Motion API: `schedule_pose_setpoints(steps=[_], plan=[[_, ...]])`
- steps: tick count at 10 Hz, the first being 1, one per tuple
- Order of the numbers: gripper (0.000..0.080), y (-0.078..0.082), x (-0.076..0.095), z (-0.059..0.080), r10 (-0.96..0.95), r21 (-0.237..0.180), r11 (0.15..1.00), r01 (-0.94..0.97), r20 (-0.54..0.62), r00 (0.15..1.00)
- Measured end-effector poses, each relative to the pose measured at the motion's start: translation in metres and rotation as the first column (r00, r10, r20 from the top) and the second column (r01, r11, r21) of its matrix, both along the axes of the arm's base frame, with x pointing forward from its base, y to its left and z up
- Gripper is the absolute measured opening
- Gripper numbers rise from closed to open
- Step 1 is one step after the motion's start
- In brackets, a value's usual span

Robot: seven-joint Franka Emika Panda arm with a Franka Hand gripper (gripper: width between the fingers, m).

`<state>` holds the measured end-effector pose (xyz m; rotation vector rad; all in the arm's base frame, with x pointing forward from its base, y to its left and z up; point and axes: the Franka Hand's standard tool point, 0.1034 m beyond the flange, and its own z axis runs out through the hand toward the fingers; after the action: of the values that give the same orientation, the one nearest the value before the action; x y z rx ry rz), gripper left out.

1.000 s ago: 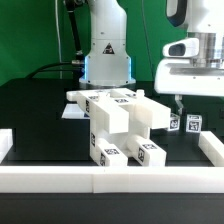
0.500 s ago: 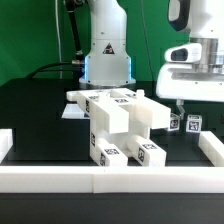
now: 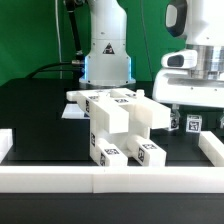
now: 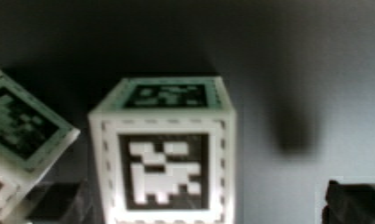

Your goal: Assemble chair

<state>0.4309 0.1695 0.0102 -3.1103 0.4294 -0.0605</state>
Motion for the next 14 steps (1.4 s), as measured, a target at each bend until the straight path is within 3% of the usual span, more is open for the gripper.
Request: schedule_pose_setpoints(steps=[9, 10, 11, 12, 14], plan=[[0.0649, -0.0048, -0.0082, -0.0028, 0.001, -0.006, 1.0, -0.001, -0.014, 1.0], [0.0559, -0.004, -0.0087, -0.0029, 0.003, -0.006, 1.0, -0.003, -0.015, 1.0], [0.0377, -0.0041, -0.009, -0.0034, 0.003, -0.006, 1.0, -0.003, -0.016, 1.0], [0.0285, -0.0041, -0.0088, -0.0034, 0.003, -0.006, 1.0, -0.003, -0.014, 1.0], [0.0285, -0.0044, -0.0081, -0.0032, 0.002, -0.006, 1.0, -0.002, -0.014, 1.0]])
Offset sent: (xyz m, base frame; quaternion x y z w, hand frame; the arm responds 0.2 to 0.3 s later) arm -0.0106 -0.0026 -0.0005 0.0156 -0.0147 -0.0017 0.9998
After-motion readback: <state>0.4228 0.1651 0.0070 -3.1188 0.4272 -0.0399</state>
